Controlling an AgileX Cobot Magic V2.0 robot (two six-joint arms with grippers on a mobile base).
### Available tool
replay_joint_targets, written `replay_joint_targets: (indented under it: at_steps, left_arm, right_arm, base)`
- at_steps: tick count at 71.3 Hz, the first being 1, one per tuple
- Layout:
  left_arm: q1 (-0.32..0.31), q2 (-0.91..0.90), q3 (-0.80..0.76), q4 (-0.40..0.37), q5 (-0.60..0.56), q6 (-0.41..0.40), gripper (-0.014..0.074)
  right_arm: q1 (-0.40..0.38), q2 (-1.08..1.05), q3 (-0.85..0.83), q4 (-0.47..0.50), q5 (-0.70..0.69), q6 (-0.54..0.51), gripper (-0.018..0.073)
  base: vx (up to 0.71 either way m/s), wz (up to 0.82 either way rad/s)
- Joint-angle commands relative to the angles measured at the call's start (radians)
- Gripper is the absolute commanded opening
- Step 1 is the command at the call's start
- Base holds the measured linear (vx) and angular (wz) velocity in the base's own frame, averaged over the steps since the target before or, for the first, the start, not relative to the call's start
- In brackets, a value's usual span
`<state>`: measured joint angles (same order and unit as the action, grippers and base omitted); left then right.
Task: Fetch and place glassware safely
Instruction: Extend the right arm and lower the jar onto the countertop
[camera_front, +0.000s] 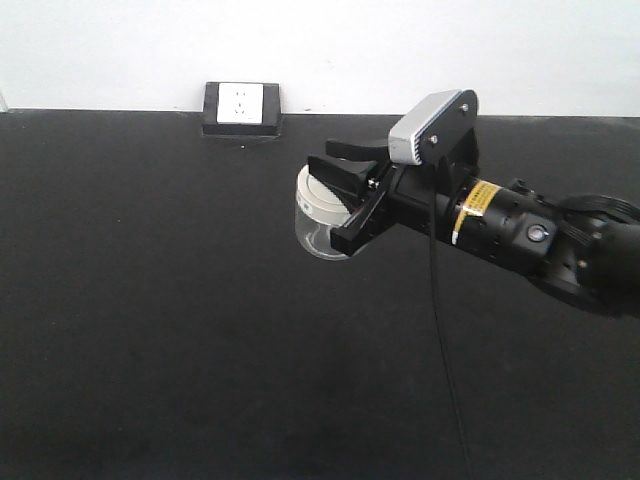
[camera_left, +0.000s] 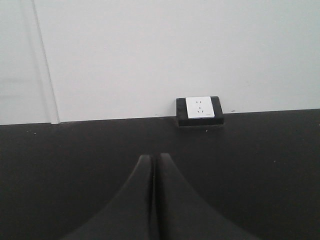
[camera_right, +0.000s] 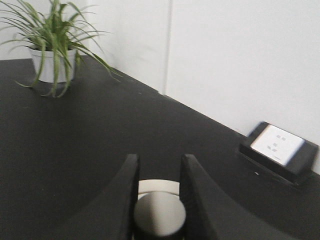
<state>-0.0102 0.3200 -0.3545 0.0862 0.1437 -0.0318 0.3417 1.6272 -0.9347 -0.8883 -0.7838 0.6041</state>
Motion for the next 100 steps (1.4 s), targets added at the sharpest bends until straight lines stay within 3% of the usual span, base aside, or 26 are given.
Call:
replay_joint_targets:
  at_steps: [1,14,47,75,100]
  left_arm:
    - [-0.005,0.015,-0.026,-0.010,-0.072,-0.009,-0.0007]
    - [-0.005,0.015,-0.026,-0.010,-0.072,-0.009,-0.0007]
    - [-0.005,0.015,-0.026,-0.010,-0.072,-0.009,-0.0007]
    - [-0.005,0.015,-0.026,-0.010,-0.072,-0.009,-0.0007]
    - [-0.005,0.015,-0.026,-0.010,-0.072,-0.009,-0.0007]
  right_arm:
    - [-0.037,0.048,-0.091,-0.021,-0.178,0.011,-0.0001]
    - [-0.048,0.200,-0.189,-0.069,-0.203,-0.047,-0.0001]
    - [-0.048,0.482,-0.342,-0.049,-0.308,-0.112,-0.0001]
    - [-0.048,0.561,-0.360,0.007,-0.302,-0.189,-0.0001]
    - [-0.048,0.572,-0.360,0.025,-0.287,-0.191,0.0005]
  base:
    - [0.00,0.00]
    - [0.00,0.00]
    - [0.00,0.00]
    - [0.00,0.00]
    - [0.00,0.00]
